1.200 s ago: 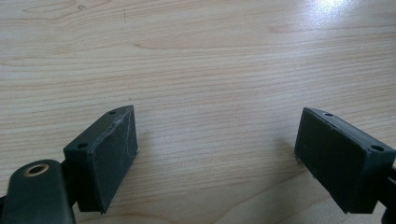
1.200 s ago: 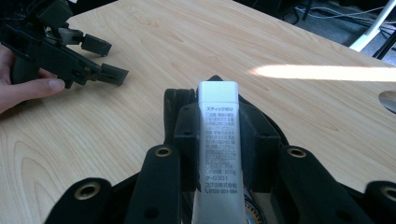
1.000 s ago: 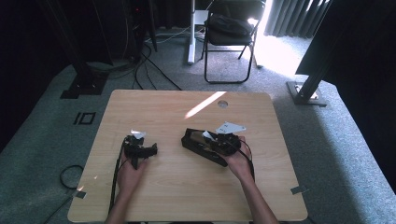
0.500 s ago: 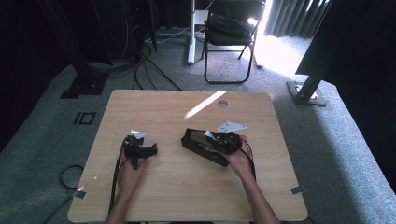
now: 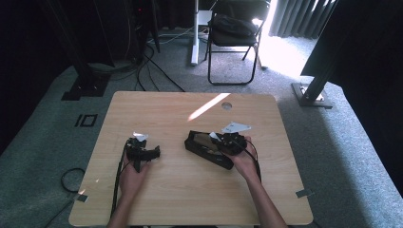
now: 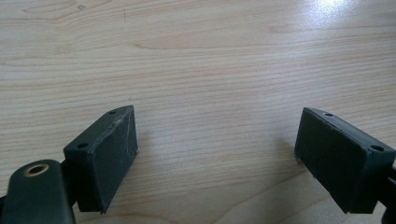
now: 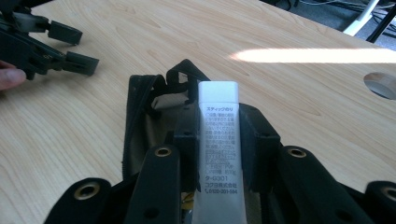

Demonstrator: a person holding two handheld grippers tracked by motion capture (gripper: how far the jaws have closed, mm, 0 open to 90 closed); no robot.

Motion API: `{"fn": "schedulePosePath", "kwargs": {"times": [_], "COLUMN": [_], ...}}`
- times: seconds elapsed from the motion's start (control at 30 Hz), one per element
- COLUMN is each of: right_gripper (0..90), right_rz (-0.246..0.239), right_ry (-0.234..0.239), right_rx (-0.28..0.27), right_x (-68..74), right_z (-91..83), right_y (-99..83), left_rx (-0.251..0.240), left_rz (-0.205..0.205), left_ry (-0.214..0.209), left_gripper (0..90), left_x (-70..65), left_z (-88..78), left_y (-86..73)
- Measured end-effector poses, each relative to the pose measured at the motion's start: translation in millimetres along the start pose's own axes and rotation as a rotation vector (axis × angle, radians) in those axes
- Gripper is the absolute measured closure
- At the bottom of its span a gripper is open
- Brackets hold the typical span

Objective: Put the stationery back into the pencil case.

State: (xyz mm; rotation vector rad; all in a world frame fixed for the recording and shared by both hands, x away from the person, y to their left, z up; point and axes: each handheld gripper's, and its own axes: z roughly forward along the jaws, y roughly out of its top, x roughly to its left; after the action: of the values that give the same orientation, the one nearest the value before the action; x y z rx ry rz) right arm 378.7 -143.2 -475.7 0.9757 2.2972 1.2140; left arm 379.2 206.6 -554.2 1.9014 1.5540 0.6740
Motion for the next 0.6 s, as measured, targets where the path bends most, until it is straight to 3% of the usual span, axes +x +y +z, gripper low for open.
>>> {"fn": "schedulePosePath", "kwargs": {"times": [0.6], "right_gripper": [70.8], "right_rz": [-0.024], "right_ry": [-0.005], "right_rx": [0.029], "right_x": [-1.8], "right_z": [10.4], "right_y": [-1.2], "left_rx": [0.000], "left_rz": [0.000], "left_ry": [0.000], "left_gripper": [13.4], "left_x": [0.0], "left_z": [0.0], "left_y": [0.0]}}
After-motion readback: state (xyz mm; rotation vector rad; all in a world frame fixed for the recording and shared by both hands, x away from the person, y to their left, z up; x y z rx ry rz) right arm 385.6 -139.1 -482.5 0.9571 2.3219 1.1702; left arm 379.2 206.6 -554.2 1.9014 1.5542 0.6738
